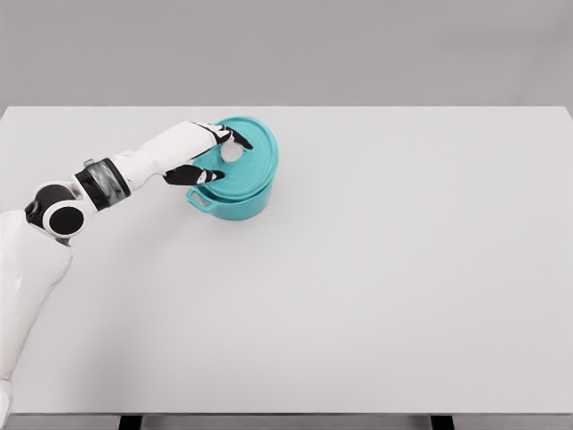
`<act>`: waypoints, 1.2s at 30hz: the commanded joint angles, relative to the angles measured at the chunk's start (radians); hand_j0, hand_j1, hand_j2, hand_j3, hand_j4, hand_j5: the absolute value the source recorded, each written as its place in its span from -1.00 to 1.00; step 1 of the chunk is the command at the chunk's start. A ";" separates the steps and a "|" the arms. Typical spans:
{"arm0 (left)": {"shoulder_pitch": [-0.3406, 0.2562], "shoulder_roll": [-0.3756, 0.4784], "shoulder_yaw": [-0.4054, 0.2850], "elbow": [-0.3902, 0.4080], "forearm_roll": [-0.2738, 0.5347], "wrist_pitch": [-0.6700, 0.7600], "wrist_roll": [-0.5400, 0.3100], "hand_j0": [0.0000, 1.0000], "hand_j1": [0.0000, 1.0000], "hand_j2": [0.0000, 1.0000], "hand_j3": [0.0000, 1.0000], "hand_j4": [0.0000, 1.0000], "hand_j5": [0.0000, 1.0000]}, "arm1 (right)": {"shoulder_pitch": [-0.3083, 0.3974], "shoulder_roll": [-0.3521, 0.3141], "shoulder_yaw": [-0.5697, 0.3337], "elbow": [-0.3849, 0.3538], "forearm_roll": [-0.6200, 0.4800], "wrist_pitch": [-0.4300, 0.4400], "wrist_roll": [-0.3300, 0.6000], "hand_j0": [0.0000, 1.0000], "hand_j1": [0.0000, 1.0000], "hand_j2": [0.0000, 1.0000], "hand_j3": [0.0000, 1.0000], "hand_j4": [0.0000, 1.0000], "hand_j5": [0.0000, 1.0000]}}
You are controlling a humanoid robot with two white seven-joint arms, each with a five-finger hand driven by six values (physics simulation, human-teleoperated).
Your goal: Cover the pot with left arm
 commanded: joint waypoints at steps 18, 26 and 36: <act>0.000 0.007 0.009 -0.005 0.018 0.002 0.002 0.16 0.16 0.16 0.16 0.16 0.16 | 0.000 0.000 0.000 -0.001 0.000 0.000 0.000 1.00 1.00 1.00 1.00 1.00 1.00; 0.002 0.008 0.009 -0.009 0.018 0.002 0.001 0.33 0.33 0.33 0.33 0.33 0.33 | 0.000 0.000 0.000 -0.001 0.000 0.000 0.000 1.00 1.00 1.00 1.00 1.00 1.00; 0.002 0.008 0.010 -0.009 0.018 0.002 0.001 0.44 0.44 0.44 0.44 0.44 0.44 | 0.000 0.000 0.000 -0.001 0.000 0.000 0.000 1.00 1.00 1.00 1.00 1.00 1.00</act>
